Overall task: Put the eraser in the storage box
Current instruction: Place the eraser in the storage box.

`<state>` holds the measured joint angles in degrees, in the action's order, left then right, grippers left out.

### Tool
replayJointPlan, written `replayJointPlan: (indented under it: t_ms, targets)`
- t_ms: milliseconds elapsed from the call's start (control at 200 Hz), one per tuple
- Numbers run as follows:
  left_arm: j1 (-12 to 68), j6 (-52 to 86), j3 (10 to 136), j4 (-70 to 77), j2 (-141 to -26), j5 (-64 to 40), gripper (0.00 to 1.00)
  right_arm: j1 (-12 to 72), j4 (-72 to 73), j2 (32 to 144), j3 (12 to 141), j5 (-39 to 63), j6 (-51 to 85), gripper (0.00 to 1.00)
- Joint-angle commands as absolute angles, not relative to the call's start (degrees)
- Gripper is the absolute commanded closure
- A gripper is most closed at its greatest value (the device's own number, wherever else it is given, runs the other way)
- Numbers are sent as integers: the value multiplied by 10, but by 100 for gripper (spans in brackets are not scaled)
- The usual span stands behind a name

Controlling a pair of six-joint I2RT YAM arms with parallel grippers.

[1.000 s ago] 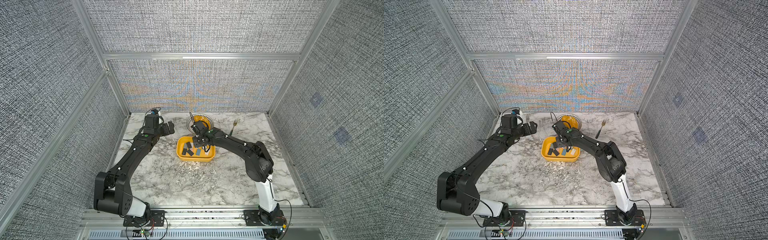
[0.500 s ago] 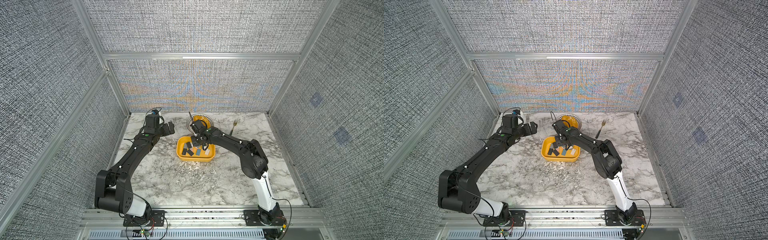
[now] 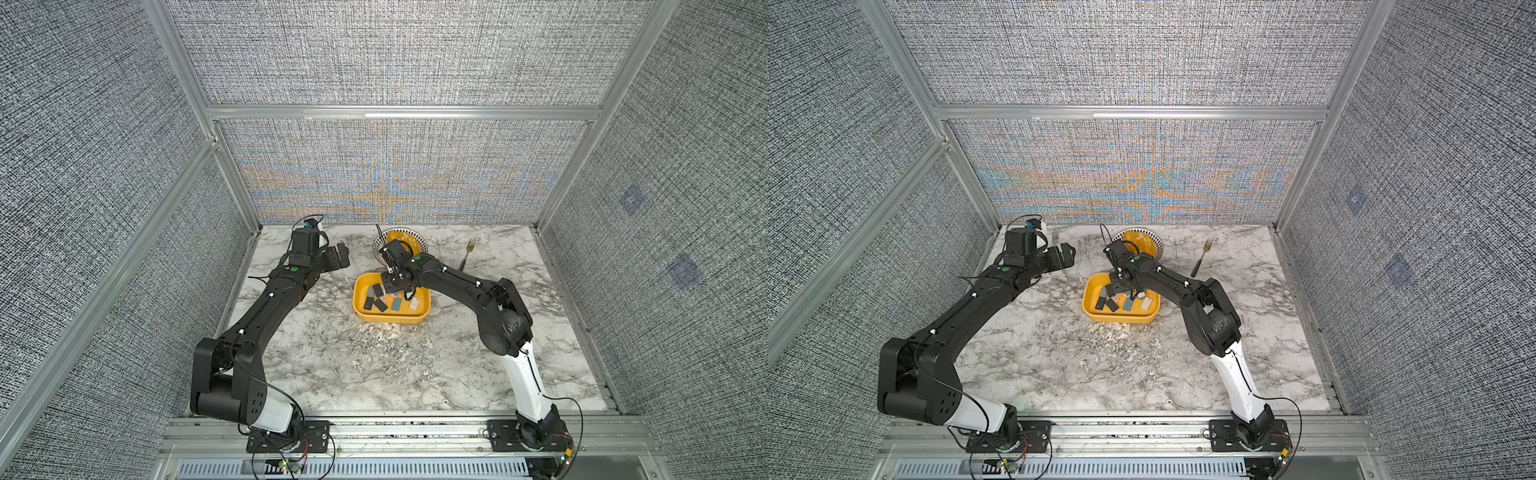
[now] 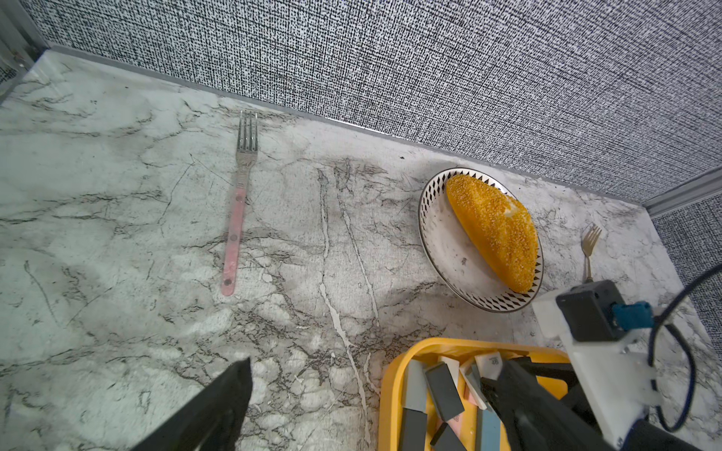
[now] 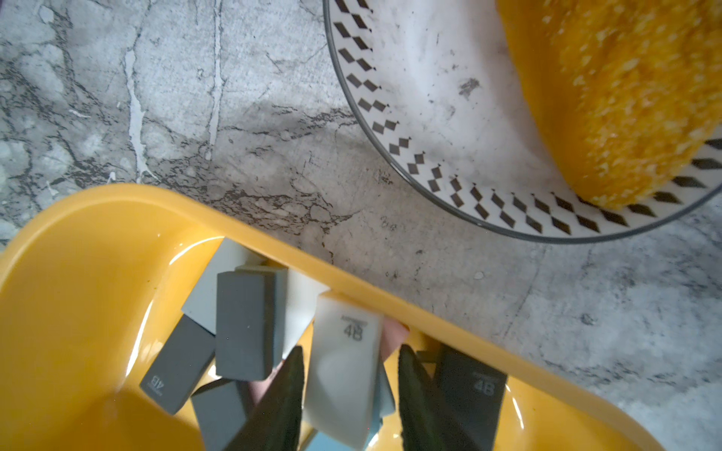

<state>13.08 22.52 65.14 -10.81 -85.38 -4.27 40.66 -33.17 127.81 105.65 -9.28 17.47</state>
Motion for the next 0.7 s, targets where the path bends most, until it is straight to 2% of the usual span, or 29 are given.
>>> replayJointPlan:
  t_ms: [0,85,355,576,696]
  targets:
    - [131,221,656,-105,-855,-43,0,407,-334,1271,1062,-101,174,53]
    - [130,221,655,-105,-854,-43,0,407,-332,1265,1060,-103,175,48]
    - [130,219,655,-106,-850,-43,0,410,-313,1215,1026,-115,178,42]
    - [130,200,649,-104,-838,-42,0,415,-162,1035,833,-128,152,31]
    - [130,190,636,-94,-823,-38,0,412,-73,912,700,-159,130,17]
